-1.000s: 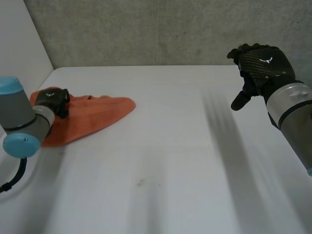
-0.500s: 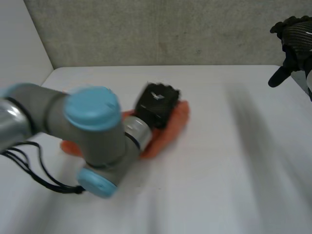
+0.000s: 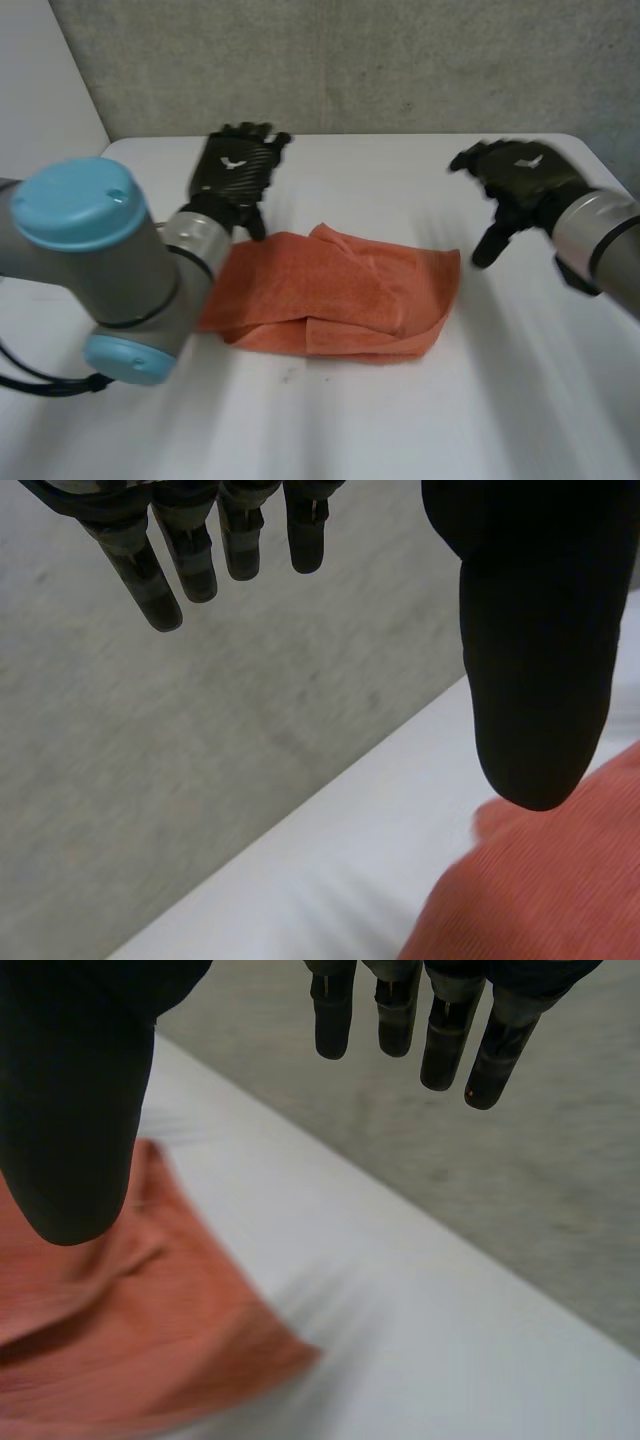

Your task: Fold the laundry

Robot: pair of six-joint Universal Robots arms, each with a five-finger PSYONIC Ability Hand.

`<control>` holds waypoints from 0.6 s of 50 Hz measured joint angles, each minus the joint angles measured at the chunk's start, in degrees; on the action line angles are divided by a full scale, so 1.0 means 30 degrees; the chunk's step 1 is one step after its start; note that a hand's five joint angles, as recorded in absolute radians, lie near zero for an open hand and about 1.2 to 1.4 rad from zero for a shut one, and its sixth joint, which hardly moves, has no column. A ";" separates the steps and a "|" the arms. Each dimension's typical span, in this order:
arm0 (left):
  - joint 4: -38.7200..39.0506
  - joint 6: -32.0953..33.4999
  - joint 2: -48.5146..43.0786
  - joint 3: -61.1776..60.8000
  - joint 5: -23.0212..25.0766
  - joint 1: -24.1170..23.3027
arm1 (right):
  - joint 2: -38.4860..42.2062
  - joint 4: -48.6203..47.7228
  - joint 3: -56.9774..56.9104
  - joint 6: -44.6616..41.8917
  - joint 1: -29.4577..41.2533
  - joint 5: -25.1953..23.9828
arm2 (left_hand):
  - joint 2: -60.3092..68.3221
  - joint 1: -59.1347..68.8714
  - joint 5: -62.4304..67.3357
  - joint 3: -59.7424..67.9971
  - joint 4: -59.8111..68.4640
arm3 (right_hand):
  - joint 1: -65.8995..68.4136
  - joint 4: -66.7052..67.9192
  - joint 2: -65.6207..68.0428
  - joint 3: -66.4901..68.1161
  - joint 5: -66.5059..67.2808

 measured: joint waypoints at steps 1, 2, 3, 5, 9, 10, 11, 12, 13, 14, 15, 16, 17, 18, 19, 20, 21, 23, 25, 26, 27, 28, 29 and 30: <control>-0.0128 0.0006 0.0197 -0.0303 0.0008 0.0408 | 0.0201 0.0050 0.0188 0.0112 0.0465 -0.0173 | 0.0099 0.0056 0.0000 0.0018 0.0005 | 0.0000 0.0000 0.0000 0.0000 0.0000; -0.0289 0.0012 0.0344 -0.0591 0.0014 0.0788 | 0.0307 0.0056 0.0285 0.0183 0.0676 -0.0232 | 0.0099 0.0056 0.0000 0.0018 0.0005 | 0.0000 0.0000 0.0000 0.0000 0.0000; -0.0565 0.0018 0.0490 -0.0939 0.0038 0.1248 | 0.0583 0.0026 0.0525 0.0416 0.1176 -0.0334 | 0.0221 0.0056 0.0000 0.0169 0.0143 | 0.0000 0.0000 0.0000 0.0000 0.0000; -0.1102 0.0017 0.0584 -0.1384 0.0073 0.1800 | 0.1047 -0.0071 0.0832 0.0879 0.1813 -0.0396 | 0.0295 0.0162 0.0000 0.0252 0.0186 | 0.0000 0.0000 0.0000 0.0000 0.0000; -0.1960 0.0004 0.0608 -0.1881 0.0140 0.2340 | 0.1807 -0.0247 0.1188 0.1511 0.2644 -0.0360 | 0.0339 0.0179 0.0000 0.0302 0.0270 | 0.0000 0.0000 0.0000 0.0000 0.0000; -0.2289 -0.0004 0.0595 -0.2052 0.0191 0.2462 | 0.1949 -0.0280 0.1246 0.1603 0.2785 -0.0342 | 0.0348 0.0179 0.0000 0.0308 0.0272 | 0.0000 0.0000 0.0000 0.0000 0.0000; -0.2555 -0.0013 0.0582 -0.2182 0.0254 0.2525 | 0.2331 -0.0397 0.1409 0.1819 0.3149 -0.0266 | 0.0356 0.0179 0.0000 0.0308 0.0273 | 0.0000 0.0000 0.0000 0.0000 0.0000; -0.2814 -0.0027 0.0561 -0.2318 0.0367 0.2541 | 0.2552 -0.0482 0.1559 0.1926 0.3347 -0.0206 | 0.0359 0.0179 0.0000 0.0308 0.0273 | -0.0002 0.0000 0.0000 0.0002 0.0000; -0.2926 -0.0035 0.0552 -0.2377 0.0437 0.2531 | 0.2647 -0.0538 0.1631 0.1967 0.3432 -0.0175 | 0.0360 0.0180 0.0000 0.0308 0.0273 | -0.0002 0.0000 0.0000 0.0000 0.0000; -0.3074 -0.0054 0.0542 -0.2458 0.0571 0.2487 | 0.2804 -0.0666 0.1815 0.2021 0.3566 -0.0119 | 0.0363 0.0180 0.0000 0.0310 0.0273 | 0.0046 0.0026 0.0053 0.0073 0.0011; -0.3135 -0.0067 0.0532 -0.2497 0.0647 0.2451 | 0.2851 -0.0724 0.1896 0.2031 0.3603 -0.0099 | 0.0363 0.0180 0.0000 0.0310 0.0273 | 0.0066 0.0047 0.0078 0.0122 0.0014; -0.3208 -0.0101 0.0519 -0.2547 0.0787 0.2357 | 0.2895 -0.0856 0.2052 0.2033 0.3646 -0.0075 | 0.0385 0.0179 0.0000 0.0357 0.0284 | 0.0066 0.0047 0.0078 0.0122 0.0014; -0.3245 -0.0138 0.0511 -0.2570 0.0909 0.2258 | 0.2926 -0.1042 0.2301 0.2019 0.3689 -0.0059 | 0.0385 0.0179 0.0000 0.0357 0.0284 | 0.0873 0.0890 0.1117 0.1151 0.0842; -0.3277 -0.0192 0.0491 -0.2594 0.1050 0.2119 | 0.2941 -0.1269 0.2569 0.1993 0.3720 -0.0050 | 0.0497 0.0357 0.0002 0.0472 0.0420 | 0.1480 0.1587 0.1765 0.1915 0.1448; -0.3296 -0.0246 0.0467 -0.2610 0.1185 0.1973 | 0.2931 -0.1454 0.2775 0.1968 0.3737 -0.0043 | 0.0745 0.0649 0.0085 0.0720 0.0658 | 0.1480 0.1587 0.1765 0.1915 0.1448; -0.3302 -0.0300 0.0439 -0.2617 0.1306 0.1819 | 0.2911 -0.1736 0.3082 0.1923 0.3762 -0.0046 | 0.0836 0.0746 0.0090 0.0815 0.0786 | 0.2324 0.2564 0.2841 0.2936 0.2283; -0.3295 -0.0370 0.0392 -0.2618 0.1451 0.1608 | 0.2871 -0.2133 0.3530 0.1842 0.3796 -0.0046 | 0.0836 0.0746 0.0090 0.0815 0.0786 | 0.2324 0.2564 0.2841 0.2936 0.2283; -0.3259 -0.0478 0.0237 -0.2598 0.1662 0.1204 | 0.2731 -0.3081 0.4540 0.1538 0.3981 -0.0034 | 0.1537 0.1419 0.0845 0.1422 0.1386 | 0.3281 0.3720 0.3871 0.4117 0.3212; -0.3224 -0.0505 0.0075 -0.2565 0.1738 0.0991 | 0.2633 -0.3701 0.5191 0.1271 0.4170 -0.0011 | 0.2177 0.2167 0.1601 0.2127 0.2130 | 0.3307 0.3777 0.3870 0.4173 0.3279; -0.3205 -0.0509 -0.0013 -0.2535 0.1758 0.0920 | 0.2606 -0.3921 0.5415 0.1162 0.4260 -0.0011 | 0.2177 0.2167 0.1601 0.2127 0.2130 | 0.3307 0.3792 0.3870 0.4175 0.3291; -0.3180 -0.0504 -0.0206 -0.2472 0.1781 0.0819 | 0.2571 -0.4399 0.5880 0.0901 0.4482 0.0017 | 0.2774 0.2705 0.2147 0.2744 0.2742 | 0.3307 0.3792 0.3870 0.4175 0.3291; -0.3180 -0.0504 -0.0206 -0.2472 0.1781 0.0819 | 0.2571 -0.4399 0.5880 0.0901 0.4482 0.0017 | 0.2774 0.2705 0.2147 0.2744 0.2742 | 0.3307 0.3792 0.3870 0.4175 0.3291; -0.3131 -0.0480 -0.0598 -0.2307 0.1793 0.0701 | 0.2559 -0.5209 0.6563 0.0420 0.4916 0.0089 | 0.3401 0.3314 0.2829 0.3377 0.3363 | 0.3307 0.3795 0.3870 0.4175 0.3333; -0.3113 -0.0468 -0.0731 -0.2230 0.1792 0.0679 | 0.2573 -0.5448 0.6734 0.0280 0.5039 0.0128 | 0.3481 0.3452 0.2898 0.3456 0.3432 | 0.3369 0.3847 0.3934 0.4213 0.3377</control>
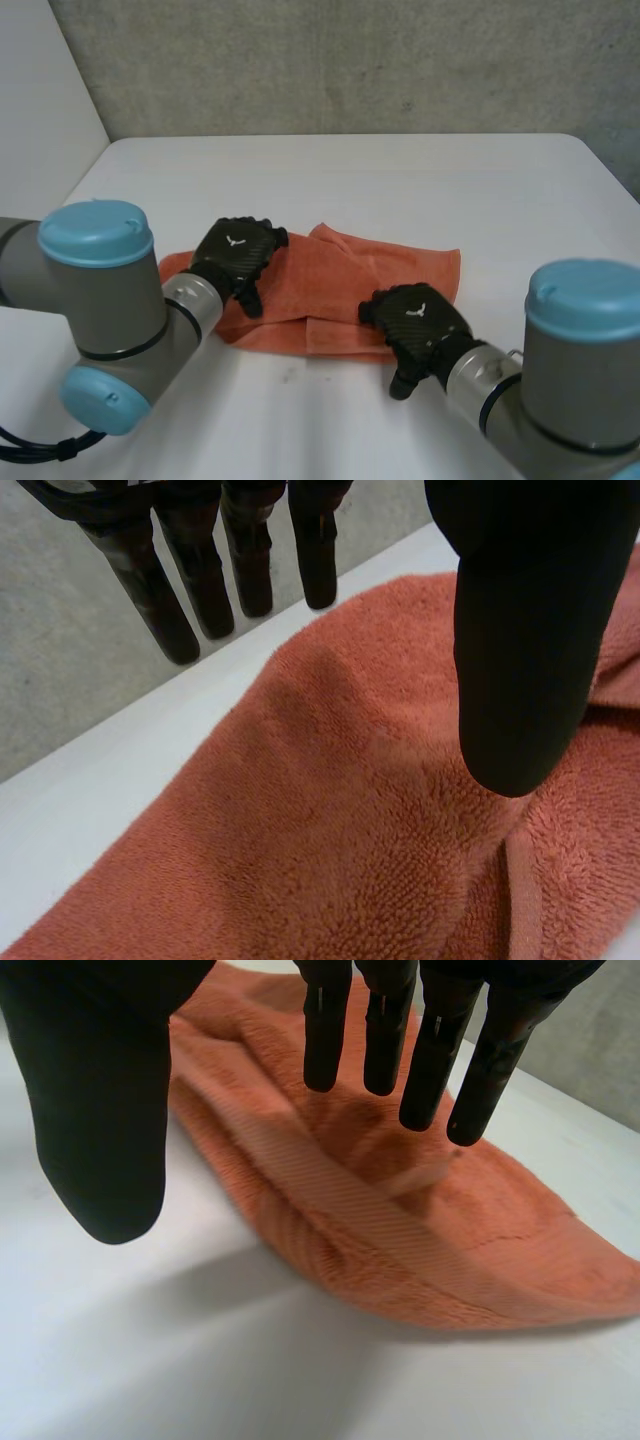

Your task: Fold the laundry

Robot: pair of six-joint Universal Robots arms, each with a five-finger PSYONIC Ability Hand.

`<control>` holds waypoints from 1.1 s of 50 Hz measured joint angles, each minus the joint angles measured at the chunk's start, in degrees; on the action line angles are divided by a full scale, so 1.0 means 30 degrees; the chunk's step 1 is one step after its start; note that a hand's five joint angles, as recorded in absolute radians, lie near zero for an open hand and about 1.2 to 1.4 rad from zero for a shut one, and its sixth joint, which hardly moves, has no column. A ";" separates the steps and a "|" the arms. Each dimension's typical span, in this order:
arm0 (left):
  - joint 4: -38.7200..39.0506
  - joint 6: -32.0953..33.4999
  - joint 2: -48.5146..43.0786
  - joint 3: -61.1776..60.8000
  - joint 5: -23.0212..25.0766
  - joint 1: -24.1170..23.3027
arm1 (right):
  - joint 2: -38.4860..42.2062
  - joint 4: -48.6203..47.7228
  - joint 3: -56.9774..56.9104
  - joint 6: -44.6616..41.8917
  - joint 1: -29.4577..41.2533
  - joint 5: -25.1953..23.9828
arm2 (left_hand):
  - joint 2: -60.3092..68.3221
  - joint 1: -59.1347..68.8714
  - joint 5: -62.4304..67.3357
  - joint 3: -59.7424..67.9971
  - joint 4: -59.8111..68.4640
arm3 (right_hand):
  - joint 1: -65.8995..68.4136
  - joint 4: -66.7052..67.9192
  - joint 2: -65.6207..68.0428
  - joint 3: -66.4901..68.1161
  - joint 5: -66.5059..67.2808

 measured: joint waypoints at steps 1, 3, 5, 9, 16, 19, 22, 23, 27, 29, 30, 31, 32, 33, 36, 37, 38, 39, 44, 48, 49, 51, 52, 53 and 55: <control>0.0014 0.0027 -0.0291 0.0155 -0.0006 -0.0027 | 0.0034 -0.0456 0.0294 -0.0251 0.0221 0.0095 | 0.1227 0.1260 0.1132 0.1221 0.1137 | 0.0296 0.0320 0.0279 0.0313 0.0291; 0.0048 0.0064 -0.0708 0.0455 -0.0021 -0.0040 | 0.0160 -0.1067 0.0587 -0.0540 0.0471 0.0287 | 0.2284 0.2258 0.2177 0.2289 0.2301 | 0.0793 0.0879 0.0937 0.0908 0.0804; 0.0057 0.0085 -0.1077 0.0731 -0.0043 -0.0032 | 0.0301 -0.1449 0.0710 -0.0692 0.0583 0.0454 | 0.2939 0.2973 0.2933 0.2937 0.2944 | 0.1009 0.1137 0.1164 0.1108 0.1039; 0.0072 0.0112 -0.1927 0.1482 -0.0098 -0.0012 | 0.0849 -0.2247 0.0788 -0.0937 0.0697 0.0877 | 0.3740 0.3705 0.3734 0.3734 0.3760 | 0.3252 0.3677 0.3865 0.3706 0.3516; 0.0072 0.0139 -0.2954 0.2417 -0.0104 0.0004 | 0.1943 -0.3699 0.0584 -0.1440 0.0608 0.1329 | 0.6943 0.6925 0.6661 0.6935 0.6723 | 0.8475 1.0103 1.0425 1.0318 0.9917; 0.0070 0.0147 -0.3272 0.2694 -0.0117 0.0008 | 0.2220 -0.4310 0.0489 -0.1825 0.0513 0.1616 | 0.9514 0.9651 0.9467 0.9500 0.9525 | 1.1093 1.3280 1.3535 1.3224 1.3160; 0.0077 0.0151 -0.3455 0.2889 -0.0136 0.0008 | 0.2337 -0.4740 0.0382 -0.2226 0.0439 0.1966 | 1.3242 1.3352 1.3118 1.3219 1.3141 | 1.1551 1.4333 1.4353 1.4229 1.4127; 0.0080 0.0153 -0.3504 0.2959 -0.0145 0.0008 | 0.2352 -0.4878 0.0326 -0.2392 0.0415 0.2121 | 1.3677 1.3529 1.3642 1.3657 1.3685 | 1.1551 1.4333 1.4353 1.4229 1.4127; 0.0089 0.0152 -0.3374 0.3229 -0.0256 0.0026 | 0.2243 -0.5163 0.0004 -0.2920 0.0229 0.2740 | 1.5598 1.4921 1.5398 1.5569 1.5604 | 1.1551 1.4469 1.4353 1.4350 1.4170; 0.0096 0.0138 -0.2923 0.3343 -0.0465 0.0074 | 0.2046 -0.5151 -0.0278 -0.3087 -0.0193 0.2998 | 1.5966 1.5120 1.5676 1.5912 1.5922 | 1.1551 1.4470 1.4353 1.4350 1.4173; 0.0096 0.0138 -0.2923 0.3343 -0.0465 0.0074 | 0.2046 -0.5151 -0.0278 -0.3087 -0.0193 0.2998 | 1.5966 1.5120 1.5676 1.5912 1.5922 | 1.1551 1.4470 1.4353 1.4350 1.4173; 0.0096 0.0138 -0.2923 0.3343 -0.0465 0.0074 | 0.2046 -0.5151 -0.0278 -0.3087 -0.0193 0.2998 | 1.5966 1.5120 1.5676 1.5912 1.5922 | 1.1551 1.4470 1.4353 1.4350 1.4173; 0.0100 0.0127 -0.2674 0.3376 -0.0579 0.0112 | 0.1882 -0.5114 -0.0453 -0.3137 -0.0552 0.3099 | 1.6001 1.5140 1.5705 1.5984 1.5964 | 1.1551 1.4470 1.4353 1.4350 1.4171; 0.0097 0.0077 -0.1849 0.3379 -0.0978 0.0250 | 0.1421 -0.5009 -0.0806 -0.3165 -0.1570 0.3172 | 1.6259 1.5267 1.5989 1.6230 1.6247 | 1.1551 1.4470 1.4353 1.4350 1.4176; 0.0099 0.0027 -0.0731 0.3258 -0.1569 0.0667 | 0.0821 -0.4778 -0.1243 -0.3165 -0.3288 0.3139 | 1.6436 1.5278 1.6109 1.6401 1.6419 | 1.1551 1.4472 1.4353 1.4350 1.4182; 0.0091 0.0026 -0.0335 0.3167 -0.1769 0.0895 | 0.0654 -0.4657 -0.1395 -0.3165 -0.3889 0.3105 | 1.6453 1.5426 1.6150 1.6428 1.6439 | 1.1551 1.4472 1.4353 1.4350 1.4182; 0.0088 0.0030 -0.0044 0.3079 -0.1926 0.1096 | 0.0531 -0.4517 -0.1525 -0.3164 -0.4420 0.3085 | 1.6468 1.5464 1.6160 1.6440 1.6439 | 1.1551 1.4472 1.4353 1.4350 1.4182; 0.0078 0.0043 0.0395 0.2896 -0.2143 0.1452 | 0.0362 -0.4211 -0.1747 -0.3158 -0.5288 0.3034 | 1.6498 1.5479 1.6163 1.6457 1.6492 | 1.1551 1.4472 1.4353 1.4350 1.4182; -0.0004 0.0114 0.1057 0.2173 -0.2428 0.2318 | 0.0177 -0.3113 -0.2163 -0.3153 -0.6975 0.2881 | 1.6517 1.5648 1.6280 1.6466 1.6503 | 1.1551 1.4472 1.4353 1.4350 1.4183; -0.0071 0.0148 0.1133 0.1602 -0.2438 0.2617 | 0.0205 -0.2447 -0.2232 -0.3182 -0.7357 0.2749 | 1.6521 1.5854 1.6382 1.6468 1.6507 | 1.1551 1.4472 1.4353 1.4350 1.4183; -0.0143 0.0169 0.1095 0.1090 -0.2416 0.2728 | 0.0228 -0.2096 -0.2256 -0.3252 -0.7429 0.2610 | 1.6523 1.5897 1.6401 1.6468 1.6507 | 1.1551 1.4472 1.4353 1.4350 1.4183; -0.0195 0.0181 0.1000 0.0649 -0.2375 0.2738 | 0.0308 -0.1137 -0.2364 -0.3533 -0.7445 0.2041 | 1.6523 1.5897 1.6433 1.6468 1.6509 | 1.1551 1.4473 1.4353 1.4350 1.4185; -0.0195 0.0181 0.1000 0.0649 -0.2375 0.2738 | 0.0308 -0.1137 -0.2364 -0.3533 -0.7445 0.2041 | 1.6523 1.5897 1.6433 1.6468 1.6509 | 1.1551 1.4473 1.4353 1.4350 1.4185; -0.0197 0.0187 0.0901 0.0454 -0.2349 0.2705 | 0.0432 -0.0533 -0.2569 -0.3724 -0.7388 0.1513 | 1.6524 1.5897 1.6433 1.6469 1.6511 | 1.1551 1.4473 1.4353 1.4350 1.4190; -0.0180 0.0191 0.0839 0.0409 -0.2337 0.2674 | 0.0513 -0.0369 -0.2717 -0.3783 -0.7355 0.1319 | 1.6526 1.5897 1.6433 1.6471 1.6512 | 1.1551 1.4473 1.4353 1.4350 1.4190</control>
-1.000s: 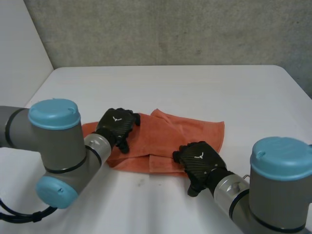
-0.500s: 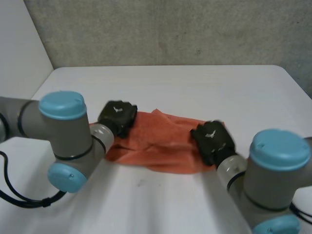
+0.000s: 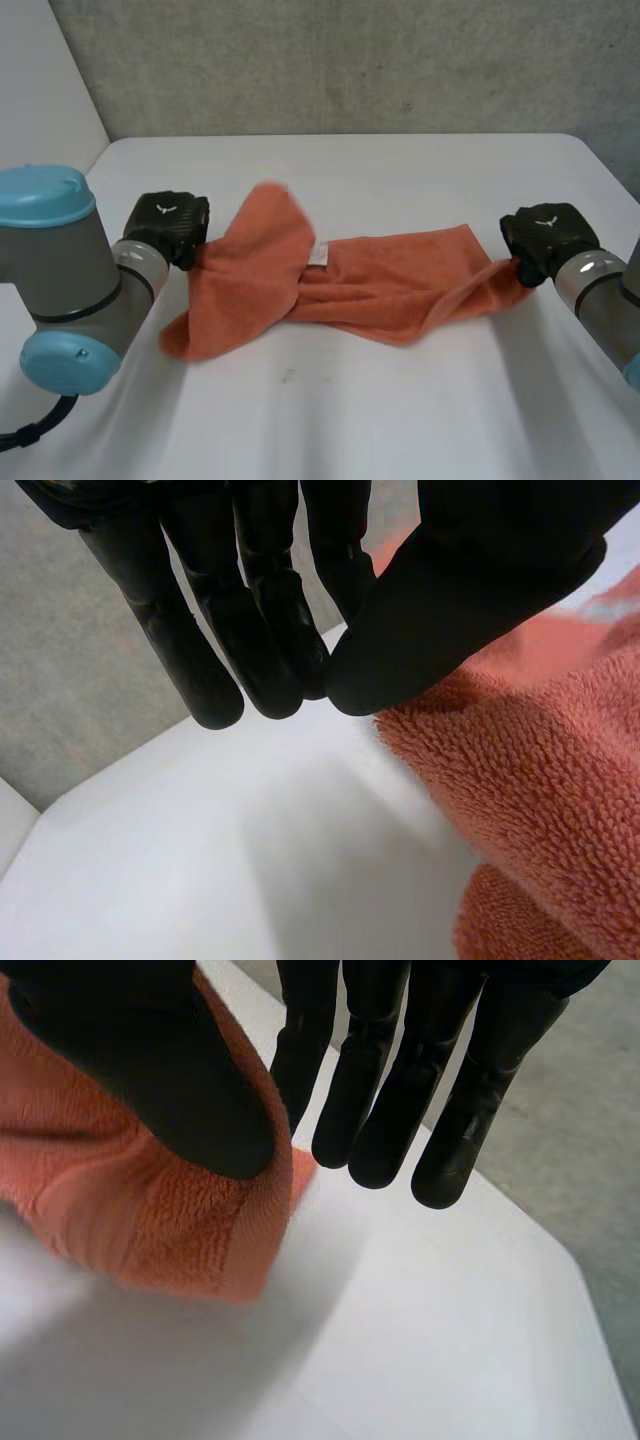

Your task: Fold the laundry

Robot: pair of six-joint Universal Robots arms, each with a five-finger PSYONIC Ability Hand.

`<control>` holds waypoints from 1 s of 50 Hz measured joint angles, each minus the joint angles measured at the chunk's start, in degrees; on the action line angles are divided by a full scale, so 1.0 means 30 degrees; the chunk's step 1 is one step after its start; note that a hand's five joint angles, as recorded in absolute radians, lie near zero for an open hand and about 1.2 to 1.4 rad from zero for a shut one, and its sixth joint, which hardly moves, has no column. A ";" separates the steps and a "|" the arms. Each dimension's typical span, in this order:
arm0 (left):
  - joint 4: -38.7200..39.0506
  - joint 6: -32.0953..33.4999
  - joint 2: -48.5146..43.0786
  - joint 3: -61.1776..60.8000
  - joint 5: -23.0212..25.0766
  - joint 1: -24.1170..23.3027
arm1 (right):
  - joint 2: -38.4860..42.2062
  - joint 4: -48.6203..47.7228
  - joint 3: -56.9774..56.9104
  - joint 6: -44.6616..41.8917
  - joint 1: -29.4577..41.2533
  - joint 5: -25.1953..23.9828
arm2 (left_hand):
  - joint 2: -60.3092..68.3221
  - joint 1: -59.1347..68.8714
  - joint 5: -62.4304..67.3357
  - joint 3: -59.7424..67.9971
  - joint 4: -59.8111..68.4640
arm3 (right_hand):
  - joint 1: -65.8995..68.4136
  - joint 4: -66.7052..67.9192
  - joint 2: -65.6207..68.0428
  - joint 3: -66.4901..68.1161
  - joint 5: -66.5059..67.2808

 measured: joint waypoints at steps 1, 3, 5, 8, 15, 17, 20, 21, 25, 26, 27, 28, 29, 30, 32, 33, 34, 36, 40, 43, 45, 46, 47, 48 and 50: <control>0.0036 0.0002 -0.0079 0.0035 0.0007 -0.0027 | 0.0115 0.0165 -0.0230 -0.0063 0.0049 -0.0233 | 0.0002 0.0000 0.0000 0.0014 0.0002 | 0.0000 0.0002 0.0000 0.0002 0.0011; 0.0300 0.0009 -0.0479 0.0620 0.0004 -0.0104 | 0.0527 0.0295 -0.1206 -0.0171 0.0254 -0.0636 | 0.0008 0.0000 0.0002 0.0027 0.0005 | 0.0000 0.0020 0.0000 0.0031 0.0020; 0.0647 -0.0003 -0.0939 0.1793 -0.0028 -0.0147 | 0.0878 0.0031 -0.2551 -0.0161 0.0494 -0.0571 | 0.0014 0.0000 0.0002 0.0037 0.0008 | 0.0079 0.0063 0.0000 0.0058 0.0035; 0.1077 -0.0035 -0.1385 0.3529 -0.0079 -0.0143 | 0.1149 -0.0507 -0.4407 0.0009 0.0752 -0.0098 | 0.0015 0.0131 0.0002 0.0037 0.0008 | 0.0079 0.0084 0.0000 0.0072 0.0035; 0.2960 -0.0216 -0.1442 0.8874 -0.0623 0.0116 | 0.1141 -0.2839 -0.9975 0.1848 0.1224 0.1581 | 0.0017 0.0221 0.0029 0.0038 0.0008 | 0.0079 0.0084 0.0000 0.0072 0.0035; 0.3945 -0.0276 -0.0716 0.9821 -0.1111 0.0330 | 0.0528 -0.3876 -1.1123 0.2980 0.1208 0.1880 | 0.0018 0.0221 0.0029 0.0038 0.0008 | 0.0081 0.0085 0.0000 0.0072 0.0037; 0.4723 -0.0320 0.0163 0.9909 -0.1521 0.0521 | -0.0383 -0.4504 -1.1383 0.3900 0.1149 0.1957 | 0.0018 0.0220 0.0029 0.0038 0.0008 | 0.0079 0.0084 0.0000 0.0072 0.0037; 0.4961 -0.0338 0.0555 0.9669 -0.1648 0.0584 | -0.0879 -0.4637 -1.1247 0.4211 0.1127 0.1937 | 0.0018 0.0223 0.0031 0.0038 0.0008 | 0.0079 0.0084 0.0000 0.0072 0.0037; 0.5333 -0.0389 0.1619 0.8079 -0.1820 0.0689 | -0.2466 -0.4475 -0.9998 0.4739 0.1076 0.1569 | 0.0018 0.0221 0.0029 0.0038 0.0008 | 0.0079 0.0084 0.0000 0.0072 0.0037; 0.5373 -0.0402 0.1907 0.7317 -0.1824 0.0707 | -0.3053 -0.4239 -0.9288 0.4815 0.1061 0.1300 | 0.0018 0.0220 0.0029 0.0038 0.0008 | 0.0081 0.0084 0.0000 0.0072 0.0038; 0.5369 -0.0408 0.2052 0.6793 -0.1818 0.0715 | -0.3359 -0.4053 -0.8837 0.4833 0.1053 0.1095 | 0.0018 0.0223 0.0029 0.0038 0.0008 | 0.0081 0.0085 0.0000 0.0072 0.0038; 0.5359 -0.0412 0.2153 0.6302 -0.1812 0.0720 | -0.3599 -0.3842 -0.8417 0.4837 0.1050 0.0889 | 0.0018 0.0221 0.0029 0.0040 0.0008 | 0.0081 0.0085 0.0000 0.0072 0.0038; 0.5328 -0.0418 0.2277 0.5380 -0.1788 0.0720 | -0.3953 -0.3387 -0.7638 0.4822 0.1044 0.0491 | 0.0018 0.0220 0.0031 0.0038 0.0009 | 0.0081 0.0084 0.0000 0.0072 0.0040; 0.5304 -0.0418 0.2319 0.4952 -0.1777 0.0715 | -0.4069 -0.3181 -0.7338 0.4813 0.1043 0.0317 | -0.0023 0.0208 0.0031 0.0038 0.0008 | 0.0081 0.0085 0.0000 0.0072 0.0041; 0.5246 -0.0418 0.2350 0.4090 -0.1749 0.0691 | -0.4302 -0.2553 -0.6566 0.4777 0.1059 -0.0145 | -0.1315 -0.0578 -0.1021 -0.1054 -0.1106 | 0.0101 0.0085 0.0002 0.0072 0.0044; 0.5159 -0.0419 0.2300 0.2925 -0.1704 0.0628 | -0.4441 -0.1810 -0.5806 0.4729 0.1096 -0.0629 | -0.4318 -0.4265 -0.4230 -0.4239 -0.4303 | 0.0116 0.0085 0.0000 0.0072 0.0044; 0.5147 -0.0420 0.2263 0.2497 -0.1680 0.0595 | -0.4489 -0.1410 -0.5468 0.4709 0.1125 -0.0884 | -0.5429 -0.5397 -0.5345 -0.5350 -0.5409 | 0.0116 0.0085 0.0000 0.0072 0.0044; 0.5090 -0.0426 0.2148 0.1717 -0.1622 0.0519 | -0.4513 -0.0884 -0.5082 0.4687 0.1173 -0.1170 | -0.8965 -0.8686 -0.8806 -0.8890 -0.8853 | 0.0116 0.0085 0.0002 0.0072 0.0046; 0.5041 -0.0514 0.1435 -0.0158 -0.1348 -0.0055 | -0.4446 0.0186 -0.4864 0.4641 0.1300 -0.1557 | -1.5030 -1.4721 -1.4977 -1.4956 -1.5050 | 0.0116 0.0085 0.0002 0.0084 0.0047; 0.5050 -0.0763 0.0876 -0.0795 -0.1205 -0.0939 | -0.4361 0.0472 -0.5811 0.4633 0.1343 -0.1465 | -1.7814 -1.7338 -1.7711 -1.7679 -1.7737 | 0.0116 0.0085 0.0002 0.0089 0.0047; 0.5041 -0.1031 0.0608 -0.1051 -0.1152 -0.1519 | -0.4319 0.0619 -0.6592 0.4633 0.1362 -0.1347 | -1.7872 -1.7382 -1.7780 -1.7814 -1.7872 | 0.0116 0.0085 0.0002 0.0090 0.0047; 0.5041 -0.1217 0.0486 -0.1151 -0.1130 -0.1859 | -0.4299 0.0714 -0.7141 0.4633 0.1373 -0.1263 | -1.8490 -1.7882 -1.8465 -1.8419 -1.8491 | 0.0116 0.0085 0.0002 0.0089 0.0049; 0.5044 -0.1408 0.0398 -0.1225 -0.1115 -0.2139 | -0.4288 0.0782 -0.7486 0.4633 0.1384 -0.1204 | -1.8657 -1.8035 -1.8624 -1.8575 -1.8645 | 0.0116 0.0085 0.0002 0.0089 0.0047; 0.5033 -0.1975 0.0285 -0.1375 -0.1063 -0.2692 | -0.4261 0.1032 -0.8615 0.4635 0.1464 -0.0965 | -1.9060 -1.8450 -1.8920 -1.8960 -1.9019 | 0.0116 0.0085 0.0002 0.0089 0.0049; 0.5030 -0.2622 0.0270 -0.1460 -0.1011 -0.3116 | -0.4256 0.1281 -0.9585 0.4636 0.1599 -0.0685 | -1.9190 -1.8535 -1.9033 -1.9077 -1.9140 | 0.0116 0.0085 0.0002 0.0089 0.0050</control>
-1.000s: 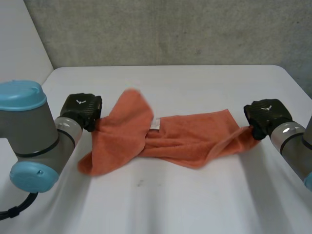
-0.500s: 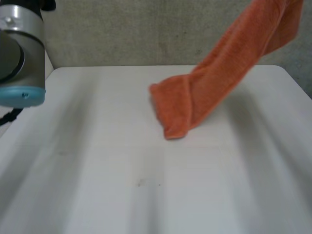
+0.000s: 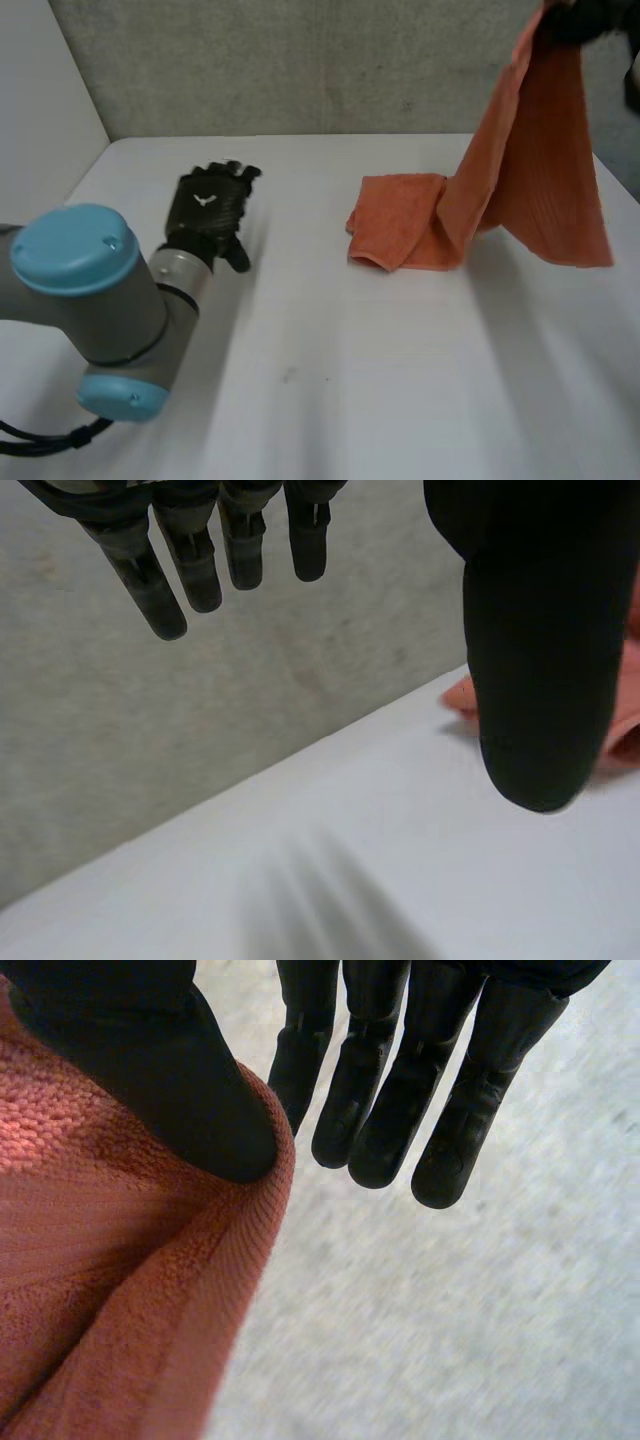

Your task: Fold the laundry

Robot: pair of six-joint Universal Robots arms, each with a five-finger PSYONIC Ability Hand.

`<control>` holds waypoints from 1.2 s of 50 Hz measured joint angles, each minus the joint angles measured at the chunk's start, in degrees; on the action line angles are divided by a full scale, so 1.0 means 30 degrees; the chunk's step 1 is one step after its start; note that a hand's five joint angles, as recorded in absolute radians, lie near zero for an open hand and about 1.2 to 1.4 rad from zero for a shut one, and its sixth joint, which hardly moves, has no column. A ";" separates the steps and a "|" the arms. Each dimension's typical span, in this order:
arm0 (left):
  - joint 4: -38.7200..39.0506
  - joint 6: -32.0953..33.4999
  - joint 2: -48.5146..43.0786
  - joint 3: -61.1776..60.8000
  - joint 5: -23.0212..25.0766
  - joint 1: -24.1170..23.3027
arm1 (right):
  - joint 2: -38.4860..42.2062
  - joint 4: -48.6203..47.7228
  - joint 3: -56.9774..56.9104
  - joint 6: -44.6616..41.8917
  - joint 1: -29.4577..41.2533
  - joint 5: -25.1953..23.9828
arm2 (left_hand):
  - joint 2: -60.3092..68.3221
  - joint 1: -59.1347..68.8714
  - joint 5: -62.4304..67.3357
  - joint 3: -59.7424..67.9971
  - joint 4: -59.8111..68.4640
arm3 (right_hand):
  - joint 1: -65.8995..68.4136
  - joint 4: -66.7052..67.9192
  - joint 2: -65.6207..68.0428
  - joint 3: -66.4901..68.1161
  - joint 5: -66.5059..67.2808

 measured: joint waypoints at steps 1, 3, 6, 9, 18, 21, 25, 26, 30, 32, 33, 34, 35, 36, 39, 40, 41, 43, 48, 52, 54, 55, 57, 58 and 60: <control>-0.0002 -0.0614 0.0027 -0.0037 0.0058 -0.0306 | -0.0017 0.0192 -0.0754 -0.0001 0.0181 0.0219 | -0.0003 0.0000 -0.0002 -0.0015 -0.0009 | 0.0000 0.0000 0.0000 0.0000 0.0005; -0.0013 -0.1731 0.0103 -0.0032 0.0244 -0.0765 | -0.0064 0.0446 -0.1814 -0.0016 0.0530 0.0612 | -0.0005 0.0000 -0.0002 -0.0023 -0.0009 | 0.0000 0.0000 0.0000 0.0000 -0.0008; -0.0033 -0.3456 0.0253 0.0085 0.0687 -0.1322 | -0.0180 0.0695 -0.2977 -0.0044 0.1105 0.1072 | -0.0005 0.0000 -0.0002 -0.0023 -0.0009 | 0.0000 0.0000 0.0000 0.0000 0.0002; -0.0041 -0.4875 0.0355 0.0242 0.1167 -0.1637 | -0.0385 0.0804 -0.3563 -0.0064 0.1582 0.1320 | -0.0003 0.0000 -0.0002 -0.0023 -0.0008 | 0.0000 0.0000 0.0000 0.0000 0.0002; -0.0135 -1.0013 0.0185 0.1300 0.2414 -0.2200 | -0.1470 0.0848 -0.4201 -0.0118 0.3510 0.1806 | -0.0005 0.0000 -0.0011 -0.0021 -0.0009 | 0.0000 0.0000 0.0000 0.0000 0.0002; -0.0351 -1.1278 -0.0150 0.1756 0.2459 -0.2477 | -0.1686 0.0870 -0.4227 -0.0279 0.4290 0.1982 | 0.0021 0.0000 0.0002 -0.0021 -0.0002 | 0.0000 0.0000 0.0000 0.0000 0.0002; -0.0791 -1.2548 -0.0645 0.2282 0.2413 -0.2826 | -0.1841 0.0905 -0.4227 -0.0754 0.5296 0.2257 | 0.0052 0.0035 0.0037 0.0017 0.0031 | 0.0000 0.0000 0.0000 0.0000 0.0006; -0.0990 -1.3021 -0.0850 0.2469 0.2394 -0.2967 | -0.1875 0.0913 -0.4228 -0.0988 0.5676 0.2400 | 0.0093 0.0060 0.0063 0.0018 0.0034 | 0.0000 0.0000 0.0000 0.0000 0.0002; -0.1352 -1.3850 -0.1265 0.2771 0.2382 -0.3318 | -0.1893 0.0913 -0.4222 -0.1426 0.6341 0.2751 | 0.0227 0.0098 0.0084 0.0148 0.0151 | 0.0000 0.0000 0.0000 0.0000 0.0002; -0.1551 -1.4298 -0.1570 0.2963 0.2370 -0.3632 | -0.1892 0.0909 -0.4191 -0.1737 0.6725 0.3021 | 0.0925 0.0884 0.0816 0.0865 0.0829 | 0.0000 0.0000 0.0000 0.0000 0.0002; -0.1623 -1.4455 -0.1727 0.3041 0.2363 -0.3780 | -0.1891 0.0905 -0.4158 -0.1877 0.6862 0.3137 | 0.2298 0.2208 0.1990 0.2237 0.2034 | 0.0000 0.0000 0.0000 0.0000 0.0002; -0.1647 -1.4519 -0.1814 0.3076 0.2354 -0.3851 | -0.1889 0.0903 -0.4135 -0.1936 0.6913 0.3185 | 0.3641 0.3887 0.3578 0.3577 0.3619 | 0.0000 0.0000 0.0000 0.0000 -0.0029; -0.1654 -1.4548 -0.1868 0.3102 0.2342 -0.3890 | -0.1887 0.0901 -0.4109 -0.1984 0.6947 0.3217 | 0.3641 0.3887 0.3578 0.3577 0.3619 | 0.0000 0.0000 0.0000 0.0000 -0.0029; -0.1669 -1.4607 -0.2072 0.3164 0.2291 -0.3994 | -0.1883 0.0899 -0.4002 -0.2097 0.7006 0.3294 | 0.7346 0.7512 0.6738 0.7276 0.6850 | 0.0000 0.0000 0.0000 0.0000 -0.0027; -0.1655 -1.4603 -0.2421 0.3267 0.1949 -0.4003 | -0.1890 0.0896 -0.3665 -0.2195 0.6960 0.3342 | 1.5587 1.5494 1.5302 1.5517 1.5563 | 0.0000 0.0000 0.0000 0.0000 0.0002; -0.1659 -1.4592 -0.2504 0.3283 0.1775 -0.3969 | -0.1892 0.0897 -0.3543 -0.2208 0.6931 0.3342 | 1.5587 1.5494 1.5302 1.5517 1.5563 | 0.0000 0.0000 0.0000 0.0000 0.0002; -0.1660 -1.4582 -0.2556 0.3295 0.1628 -0.3932 | -0.1892 0.0896 -0.3449 -0.2214 0.6905 0.3343 | 1.5587 1.5494 1.5302 1.5517 1.5563 | 0.0000 0.0000 0.0000 0.0000 0.0002; -0.1680 -1.4520 -0.2672 0.3287 0.0790 -0.3548 | -0.1904 0.0888 -0.2995 -0.2223 0.6740 0.3333 | 1.7595 1.7183 1.7289 1.7527 1.7563 | 0.0000 0.0000 0.0000 0.0000 0.0003; -0.1847 -1.4238 -0.2348 0.3035 -0.1087 -0.1853 | -0.1939 0.0870 -0.1850 -0.2225 0.5792 0.3309 | 1.8775 1.7904 1.8456 1.8711 1.8763 | 0.0000 0.0002 0.0000 0.0000 0.0002; -0.2054 -1.3626 -0.1571 0.2770 -0.1870 -0.0229 | -0.1975 0.0819 -0.0813 -0.2229 0.4639 0.3260 | 1.9027 1.8085 1.8668 1.8975 1.8996 | 0.0000 0.0002 0.0000 0.0000 -0.0024; -0.2116 -1.2895 -0.1007 0.2559 -0.1901 0.0609 | -0.1984 0.0785 -0.0258 -0.2227 0.3993 0.3202 | 1.9082 1.8120 1.8708 1.9027 1.9057 | 0.0000 0.0002 0.0000 0.0000 0.0003; -0.2116 -1.2633 -0.0836 0.2487 -0.1855 0.0825 | -0.1982 0.0774 -0.0103 -0.2226 0.3818 0.3185 | 1.9092 1.8125 1.8708 1.9037 1.9063 | 0.0000 0.0000 0.0000 0.0000 0.0003; -0.2112 -1.1941 -0.0444 0.2295 -0.1680 0.1270 | -0.1978 0.0758 0.0216 -0.2218 0.3458 0.3136 | 1.9127 1.8188 1.8709 1.9063 1.9118 | 0.0002 0.0000 0.0000 0.0000 0.0005; -0.2100 -1.1484 -0.0210 0.2184 -0.1515 0.1485 | -0.1969 0.0755 0.0437 -0.2209 0.3222 0.3123 | 1.9132 1.8192 1.8709 1.9069 1.9123 | 0.0002 0.0002 0.0000 0.0002 0.0005; -0.2097 -1.1162 -0.0052 0.2109 -0.1391 0.1609 | -0.1958 0.0755 0.0577 -0.2201 0.3085 0.3099 | 1.9146 1.8192 1.8715 1.9071 1.9123 | 0.0002 0.0002 0.0000 0.0002 0.0005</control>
